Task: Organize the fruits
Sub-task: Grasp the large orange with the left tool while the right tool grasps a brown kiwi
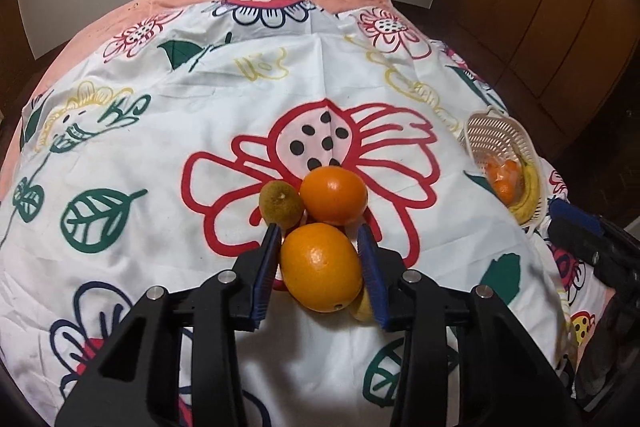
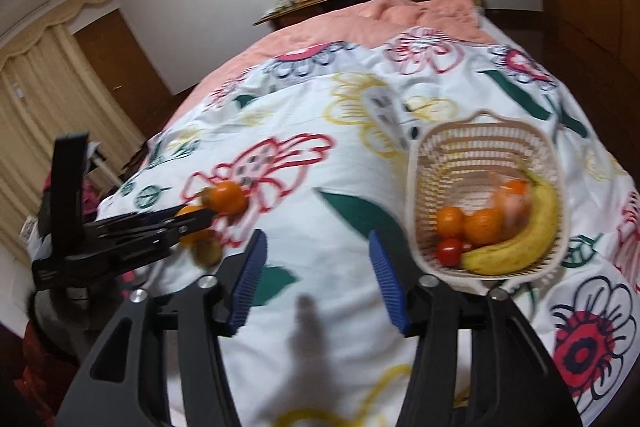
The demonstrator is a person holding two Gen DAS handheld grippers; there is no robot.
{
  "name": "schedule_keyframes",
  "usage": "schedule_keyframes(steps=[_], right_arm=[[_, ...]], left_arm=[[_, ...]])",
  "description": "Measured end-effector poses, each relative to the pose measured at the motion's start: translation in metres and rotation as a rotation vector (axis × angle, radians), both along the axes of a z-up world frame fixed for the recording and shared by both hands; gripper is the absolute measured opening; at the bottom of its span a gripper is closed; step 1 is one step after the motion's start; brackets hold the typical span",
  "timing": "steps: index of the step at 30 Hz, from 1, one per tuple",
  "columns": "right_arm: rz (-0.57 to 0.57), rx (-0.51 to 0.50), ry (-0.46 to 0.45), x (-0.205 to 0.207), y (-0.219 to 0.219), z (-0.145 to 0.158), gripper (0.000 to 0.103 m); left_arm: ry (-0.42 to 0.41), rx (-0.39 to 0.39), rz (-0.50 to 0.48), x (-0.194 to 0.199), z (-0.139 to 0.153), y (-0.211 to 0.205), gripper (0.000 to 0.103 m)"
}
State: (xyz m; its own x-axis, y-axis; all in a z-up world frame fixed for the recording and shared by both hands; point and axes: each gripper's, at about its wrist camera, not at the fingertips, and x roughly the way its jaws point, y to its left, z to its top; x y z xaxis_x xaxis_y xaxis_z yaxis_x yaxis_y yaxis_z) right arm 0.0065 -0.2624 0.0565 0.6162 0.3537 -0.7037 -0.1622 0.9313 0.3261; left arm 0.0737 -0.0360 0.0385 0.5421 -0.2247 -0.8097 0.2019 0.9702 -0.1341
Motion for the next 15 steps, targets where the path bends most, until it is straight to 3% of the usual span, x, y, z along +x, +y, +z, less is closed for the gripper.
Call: schedule_keyframes(steps=[11,15], right_arm=[[0.230,-0.038,0.084,0.009,0.075,-0.005,0.056],[0.284,-0.096,0.099,0.019,0.102,-0.008,0.056]], left_arm=[[-0.079,-0.035,0.025,-0.015,0.033,0.019,0.041],[-0.103,-0.052,0.044,-0.021,0.041,0.029,0.041]])
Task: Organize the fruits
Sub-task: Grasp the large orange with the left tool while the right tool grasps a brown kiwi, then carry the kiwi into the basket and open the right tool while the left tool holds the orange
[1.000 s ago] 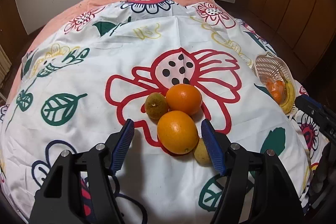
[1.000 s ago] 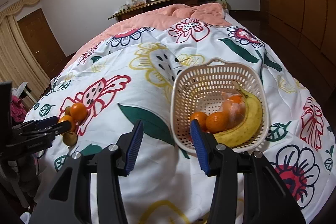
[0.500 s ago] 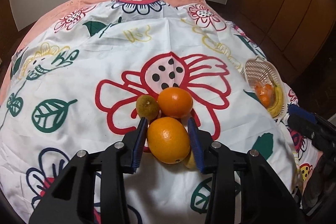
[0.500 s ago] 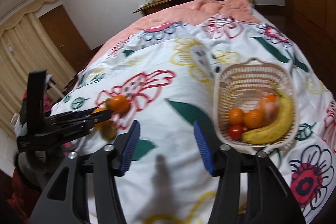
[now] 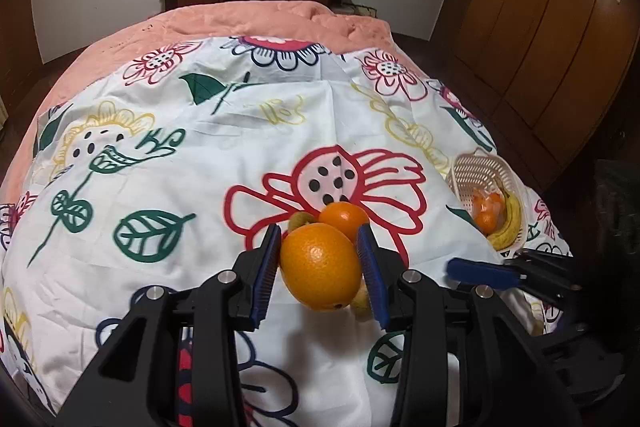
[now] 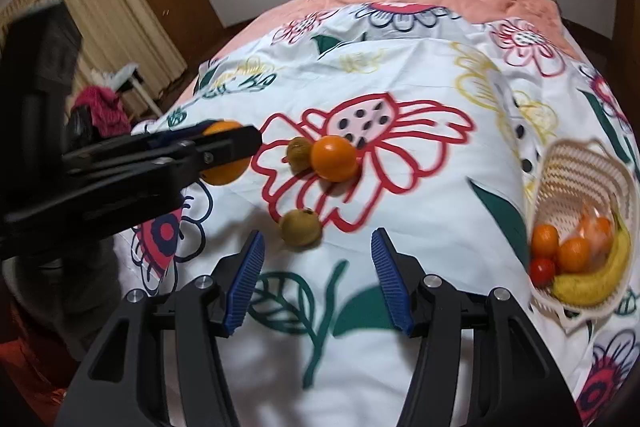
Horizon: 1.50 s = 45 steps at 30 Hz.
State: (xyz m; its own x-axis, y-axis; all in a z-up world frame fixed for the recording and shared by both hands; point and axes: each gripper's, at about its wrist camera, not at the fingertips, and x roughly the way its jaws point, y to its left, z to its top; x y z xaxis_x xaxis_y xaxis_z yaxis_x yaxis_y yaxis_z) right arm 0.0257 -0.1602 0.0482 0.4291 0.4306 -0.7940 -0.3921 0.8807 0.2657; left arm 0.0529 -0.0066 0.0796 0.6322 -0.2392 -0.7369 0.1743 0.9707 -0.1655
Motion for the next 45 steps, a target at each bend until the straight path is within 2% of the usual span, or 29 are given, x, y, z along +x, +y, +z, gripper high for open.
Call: schedule_keyframes(steps=[11,12,13,18,24,35,40,45], right_arm=[[0.068,-0.117,0.050,0.022,0.045,-0.019,0.055],[0.066,-0.122,0.058,0.024,0.046,-0.022,0.052],[0.064,-0.130,0.067,0.026,0.048,-0.025,0.043],[0.079,-0.169,0.068,0.026,0.055,-0.030,0.030],[0.063,-0.146,0.065,0.026,0.051,-0.027,0.029],[-0.022,-0.037,-0.002,0.019,0.013,0.007,0.030],[-0.115,-0.009,-0.030,0.022,-0.030,0.018,0.030],[-0.254,0.017,-0.013,0.029,-0.086,0.013,0.030]], left_arm=[[0.000,-0.023,0.054,-0.003,0.000,0.027,0.041],[0.000,-0.026,0.057,-0.004,-0.001,0.029,0.041],[0.000,-0.030,0.059,-0.004,-0.001,0.031,0.041],[0.004,-0.042,0.067,-0.005,-0.003,0.037,0.041],[0.009,-0.049,0.061,-0.005,-0.004,0.036,0.041],[0.011,-0.040,0.034,-0.005,-0.003,0.021,0.041],[0.006,-0.036,0.024,-0.006,0.000,0.016,0.041],[-0.001,-0.036,0.011,-0.007,0.002,0.009,0.041]])
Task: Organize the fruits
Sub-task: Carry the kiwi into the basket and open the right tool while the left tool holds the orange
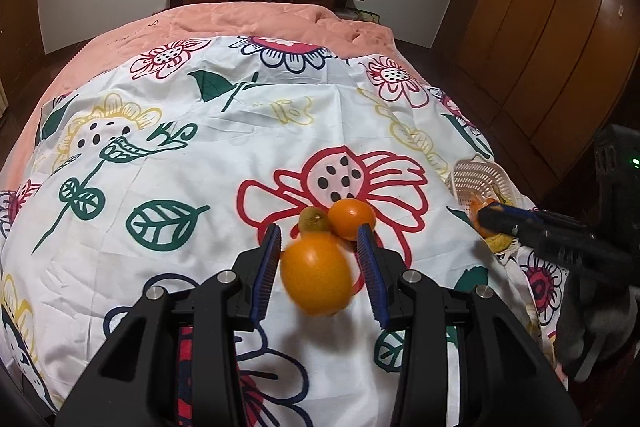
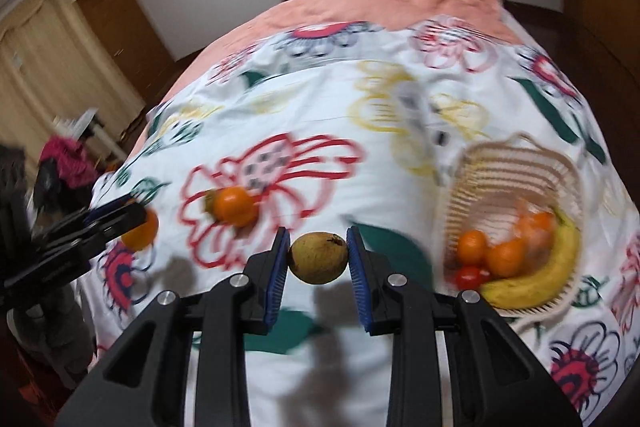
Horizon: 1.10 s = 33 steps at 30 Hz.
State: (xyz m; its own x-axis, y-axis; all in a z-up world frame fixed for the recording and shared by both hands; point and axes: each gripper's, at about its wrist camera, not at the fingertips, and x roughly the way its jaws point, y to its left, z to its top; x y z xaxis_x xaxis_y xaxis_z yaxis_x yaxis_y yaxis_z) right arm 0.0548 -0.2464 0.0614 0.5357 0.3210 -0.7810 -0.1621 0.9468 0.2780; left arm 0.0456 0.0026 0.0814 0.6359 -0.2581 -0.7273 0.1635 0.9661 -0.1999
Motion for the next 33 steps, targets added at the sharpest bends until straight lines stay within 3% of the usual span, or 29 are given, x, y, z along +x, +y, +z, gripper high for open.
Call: schedule_keyframes(steps=[8,14,24,27,33], right_arm=[[-0.149,0.026,0.026,0.001,-0.064,-0.019,0.030],[-0.227,0.085,0.102,0.007,-0.095,-0.047,0.030],[-0.281,0.100,0.117,0.012,-0.103,-0.058,0.038],[-0.276,0.103,0.104,0.010,-0.101,-0.053,0.038],[-0.252,0.119,0.084,0.006,-0.092,-0.046,0.038]], left_arm=[[-0.018,0.013,-0.023,-0.001,0.006,-0.011,0.041],[0.001,0.018,-0.020,0.003,0.001,-0.014,0.041],[0.059,0.001,-0.017,0.012,-0.016,-0.013,0.042],[0.071,-0.005,-0.014,0.014,-0.020,-0.014,0.052],[0.099,0.009,-0.049,0.021,-0.033,-0.030,0.054]])
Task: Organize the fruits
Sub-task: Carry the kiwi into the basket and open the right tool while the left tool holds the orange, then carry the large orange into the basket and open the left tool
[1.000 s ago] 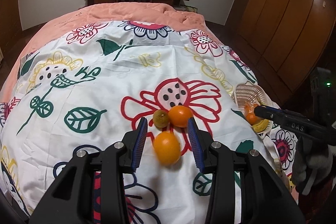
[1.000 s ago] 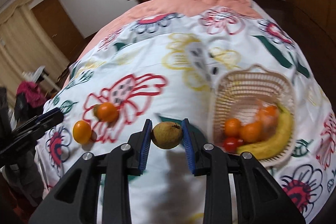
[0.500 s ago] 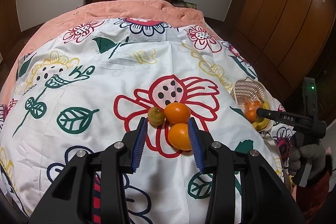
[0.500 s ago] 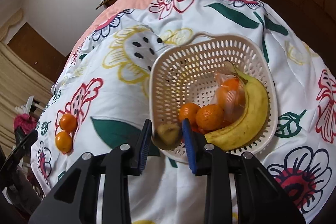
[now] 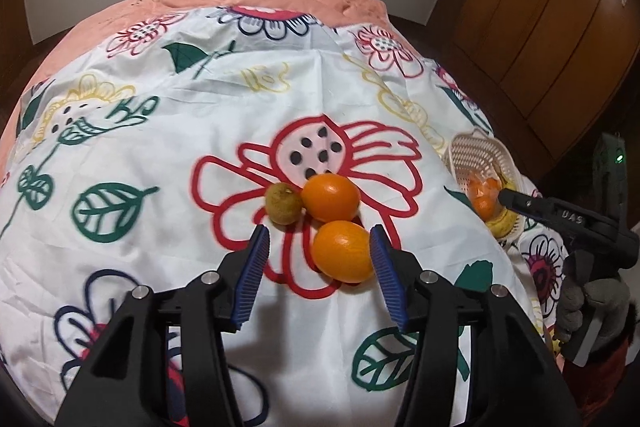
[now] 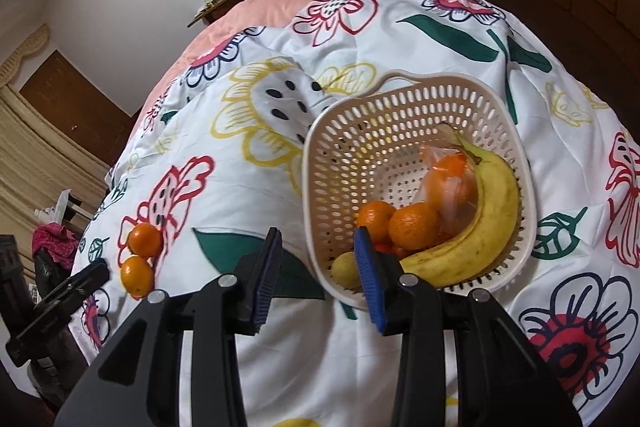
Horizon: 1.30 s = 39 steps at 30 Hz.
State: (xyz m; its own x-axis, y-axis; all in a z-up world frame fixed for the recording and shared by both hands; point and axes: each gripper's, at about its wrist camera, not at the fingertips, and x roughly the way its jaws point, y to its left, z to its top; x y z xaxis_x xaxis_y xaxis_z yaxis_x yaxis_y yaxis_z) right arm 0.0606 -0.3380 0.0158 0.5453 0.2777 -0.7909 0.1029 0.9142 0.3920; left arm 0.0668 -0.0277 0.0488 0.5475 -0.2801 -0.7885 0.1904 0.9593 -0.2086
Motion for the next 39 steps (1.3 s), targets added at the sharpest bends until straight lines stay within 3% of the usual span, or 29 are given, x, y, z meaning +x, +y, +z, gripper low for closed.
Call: schedule_keyframes(steps=[14,16,22,30,39], right_arm=[[0.013,0.044,-0.050,-0.011,-0.001,0.011,0.038],[0.007,0.051,-0.055,-0.012,-0.005,0.011,0.038],[-0.018,0.079,-0.073,-0.017,-0.019,0.010,0.038],[-0.097,0.081,-0.114,-0.028,-0.053,0.017,0.038],[-0.152,0.110,-0.104,-0.034,-0.082,0.003,0.038]], left_arm=[[0.064,0.092,-0.084,0.015,-0.031,-0.040,0.052],[0.059,0.090,-0.074,0.014,-0.029,-0.039,0.046],[0.026,0.099,-0.092,0.009,-0.014,-0.049,0.046],[-0.034,0.134,-0.228,0.009,0.014,-0.113,0.046],[0.006,0.152,-0.338,0.034,0.005,-0.186,0.046]])
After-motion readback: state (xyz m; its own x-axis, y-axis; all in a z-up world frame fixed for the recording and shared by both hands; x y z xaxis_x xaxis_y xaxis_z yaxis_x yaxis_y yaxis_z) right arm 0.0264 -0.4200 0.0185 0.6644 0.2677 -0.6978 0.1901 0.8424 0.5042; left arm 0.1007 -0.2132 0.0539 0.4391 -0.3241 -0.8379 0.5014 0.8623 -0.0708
